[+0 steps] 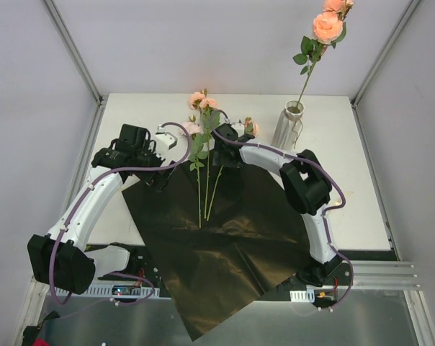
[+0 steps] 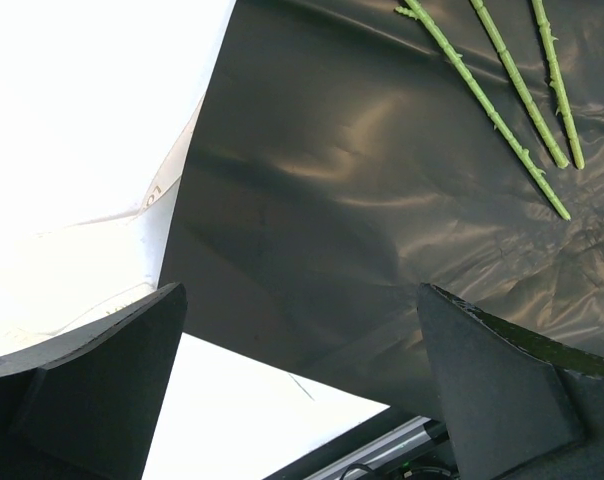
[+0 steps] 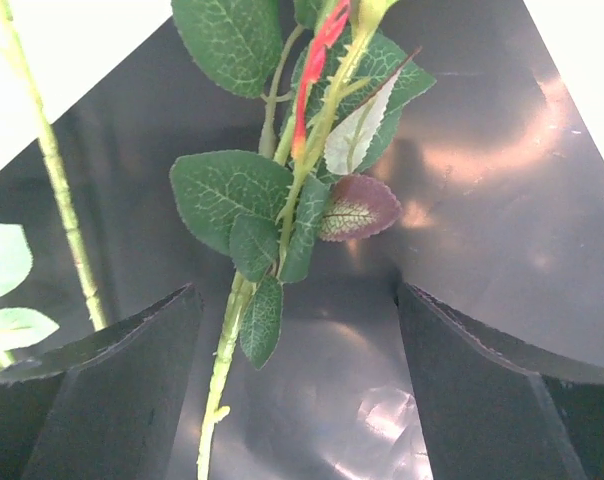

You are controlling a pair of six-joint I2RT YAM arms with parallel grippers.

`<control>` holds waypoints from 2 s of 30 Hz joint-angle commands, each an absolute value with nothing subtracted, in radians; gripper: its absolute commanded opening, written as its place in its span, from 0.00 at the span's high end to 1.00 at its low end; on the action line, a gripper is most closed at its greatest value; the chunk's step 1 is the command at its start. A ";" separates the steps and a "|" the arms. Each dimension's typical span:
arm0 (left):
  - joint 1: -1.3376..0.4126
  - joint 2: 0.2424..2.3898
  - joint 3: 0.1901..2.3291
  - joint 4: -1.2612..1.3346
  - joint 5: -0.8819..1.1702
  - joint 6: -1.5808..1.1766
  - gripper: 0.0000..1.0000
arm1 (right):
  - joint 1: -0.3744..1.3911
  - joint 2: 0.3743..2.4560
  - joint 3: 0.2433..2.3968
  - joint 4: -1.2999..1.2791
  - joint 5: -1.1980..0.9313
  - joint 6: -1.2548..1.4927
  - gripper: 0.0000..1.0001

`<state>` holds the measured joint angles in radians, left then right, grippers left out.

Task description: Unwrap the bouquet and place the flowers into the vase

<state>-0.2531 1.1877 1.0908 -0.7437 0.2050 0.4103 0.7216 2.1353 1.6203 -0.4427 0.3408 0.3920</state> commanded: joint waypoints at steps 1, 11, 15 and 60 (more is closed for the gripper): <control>-0.244 1.160 1.080 -0.747 0.212 0.428 0.01 | 0.722 2.155 1.681 -0.469 0.387 0.451 0.22; -0.242 1.155 1.094 -0.750 0.213 0.426 0.01 | 0.721 2.164 1.693 -0.456 0.406 0.449 0.74; -0.242 1.157 1.097 -0.749 0.213 0.429 0.01 | 0.721 2.158 1.697 -0.456 0.419 0.439 0.94; -0.244 1.170 1.129 -0.753 0.238 0.454 0.01 | 0.396 1.486 1.417 0.839 0.156 -0.569 0.99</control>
